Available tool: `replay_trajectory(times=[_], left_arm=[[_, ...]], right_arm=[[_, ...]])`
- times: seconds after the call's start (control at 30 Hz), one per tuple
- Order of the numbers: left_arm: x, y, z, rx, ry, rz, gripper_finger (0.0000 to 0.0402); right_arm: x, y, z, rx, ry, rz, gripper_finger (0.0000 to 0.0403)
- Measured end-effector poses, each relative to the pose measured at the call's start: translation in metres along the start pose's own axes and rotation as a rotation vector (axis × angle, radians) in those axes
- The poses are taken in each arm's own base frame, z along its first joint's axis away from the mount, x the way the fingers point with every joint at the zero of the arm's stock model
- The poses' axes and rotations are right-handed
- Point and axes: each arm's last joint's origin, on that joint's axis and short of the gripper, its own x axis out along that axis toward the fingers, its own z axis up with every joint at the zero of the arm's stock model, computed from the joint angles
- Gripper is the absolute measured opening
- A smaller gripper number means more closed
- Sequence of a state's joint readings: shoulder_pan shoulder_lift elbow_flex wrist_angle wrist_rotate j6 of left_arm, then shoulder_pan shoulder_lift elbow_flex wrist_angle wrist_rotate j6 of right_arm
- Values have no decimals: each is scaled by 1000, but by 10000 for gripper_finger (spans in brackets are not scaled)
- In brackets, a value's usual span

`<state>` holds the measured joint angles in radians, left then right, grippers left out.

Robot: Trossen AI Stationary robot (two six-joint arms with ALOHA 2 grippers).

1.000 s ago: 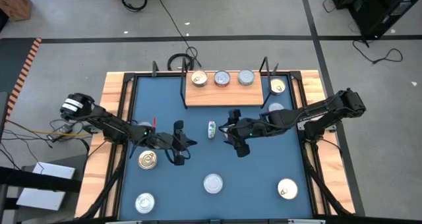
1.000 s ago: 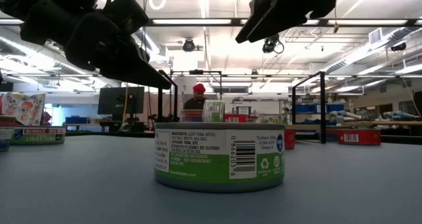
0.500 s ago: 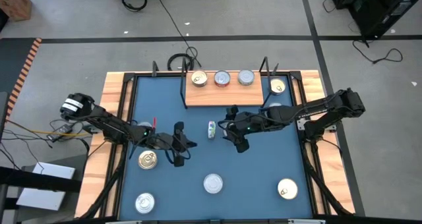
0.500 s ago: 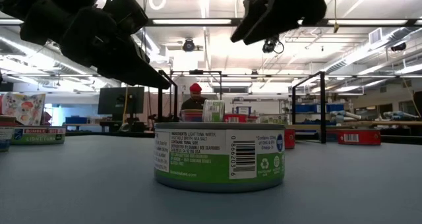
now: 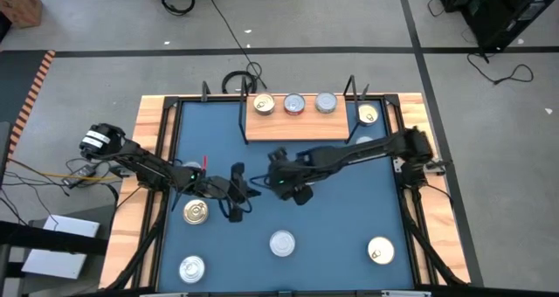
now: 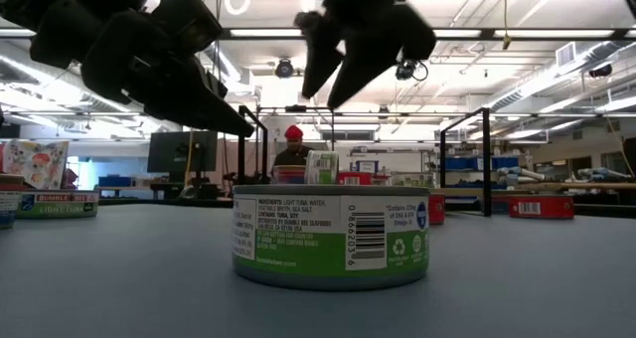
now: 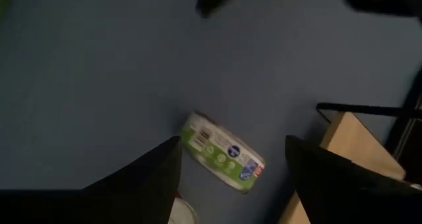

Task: Stack canned seafood by type on shelf
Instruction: Stack the green tuna can on top of the other green tuna can on the shelf

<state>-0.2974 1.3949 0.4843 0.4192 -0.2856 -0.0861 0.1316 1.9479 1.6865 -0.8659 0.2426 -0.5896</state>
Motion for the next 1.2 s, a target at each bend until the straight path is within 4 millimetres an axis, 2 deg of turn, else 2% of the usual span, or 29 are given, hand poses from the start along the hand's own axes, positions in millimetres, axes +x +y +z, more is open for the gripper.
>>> replay_trajectory(times=[0.37,0.57,0.8,1.2], left_arm=[[-3,-11,-1,49,3,-81,1],[-5,-17,-6,72,41,-101,1],[-6,-21,-7,79,49,-114,1],[-6,-21,-7,76,49,-114,1]], right_arm=[[45,13,10,-293,258,-19,279],[63,22,13,-463,331,-37,279],[66,20,12,-519,309,-10,271],[70,9,2,-467,286,59,191]])
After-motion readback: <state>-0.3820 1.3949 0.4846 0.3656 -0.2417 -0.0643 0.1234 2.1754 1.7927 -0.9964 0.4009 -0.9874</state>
